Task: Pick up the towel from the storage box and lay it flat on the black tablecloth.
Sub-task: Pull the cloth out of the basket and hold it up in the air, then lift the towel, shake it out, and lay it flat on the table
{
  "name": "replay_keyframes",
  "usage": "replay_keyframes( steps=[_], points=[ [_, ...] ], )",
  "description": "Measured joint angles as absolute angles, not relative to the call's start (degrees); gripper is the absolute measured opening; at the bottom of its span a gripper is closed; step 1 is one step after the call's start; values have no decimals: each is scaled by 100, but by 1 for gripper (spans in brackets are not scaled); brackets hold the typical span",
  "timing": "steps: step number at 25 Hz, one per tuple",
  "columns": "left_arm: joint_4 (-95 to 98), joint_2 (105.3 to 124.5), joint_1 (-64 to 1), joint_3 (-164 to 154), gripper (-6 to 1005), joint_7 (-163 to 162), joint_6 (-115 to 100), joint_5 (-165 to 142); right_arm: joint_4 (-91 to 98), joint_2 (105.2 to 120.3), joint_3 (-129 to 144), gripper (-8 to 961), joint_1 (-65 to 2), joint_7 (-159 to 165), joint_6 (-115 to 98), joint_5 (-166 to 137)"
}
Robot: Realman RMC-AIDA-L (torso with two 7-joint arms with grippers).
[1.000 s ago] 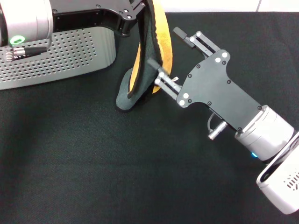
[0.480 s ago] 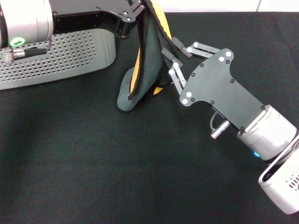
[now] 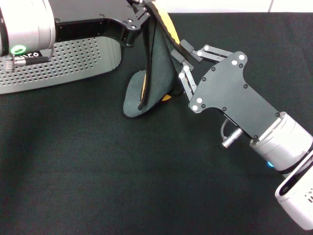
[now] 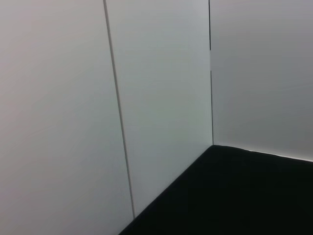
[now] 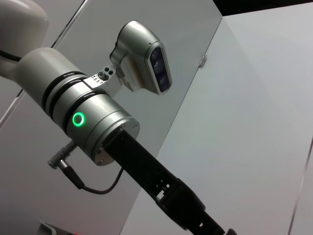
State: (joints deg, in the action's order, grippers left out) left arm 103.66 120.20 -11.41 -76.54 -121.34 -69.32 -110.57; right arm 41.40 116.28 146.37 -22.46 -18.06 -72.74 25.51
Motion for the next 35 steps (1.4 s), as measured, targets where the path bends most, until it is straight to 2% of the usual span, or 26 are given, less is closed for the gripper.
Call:
replay_keyframes(
  steps=[9,14,18,20,21,28,32,35],
  points=[
    [10203,12006,-1044,-7706,31,-11886,-7062,-11008,4192,11590,14619,26,-2204,-1788,-7291,2520],
    [9816,12005,-1038,-7687,32,-11659,-7439,-10964,4420,11470,14572,8,-2106,-1605,-7329,2470],
    [9349,12005,-1037,-7654,33,-11287,-7610,-10672,4696,11220,14400,7,-2017,-1120,-7286,2194],
    [9145,12000,-1034,-7610,34,-11092,-7624,-10511,4894,11019,14144,7,-1913,-543,-7263,1830],
    [9145,12000,-1034,-7610,34,-11092,-7624,-10511,4894,11019,14144,7,-1913,-543,-7263,1830],
    [8793,11998,-997,-7351,36,-10679,-7880,-10237,5494,10706,12640,7,-1774,2052,-6602,-558],
    [8517,11997,-1053,-7229,37,-10448,-7982,-10037,5783,10749,11373,7,-1777,4012,-6479,-2631],
    [8321,11991,-1065,-7207,38,-10202,-8027,-9891,6084,10882,10448,7,-1783,5262,-6629,-4016]
  ],
)
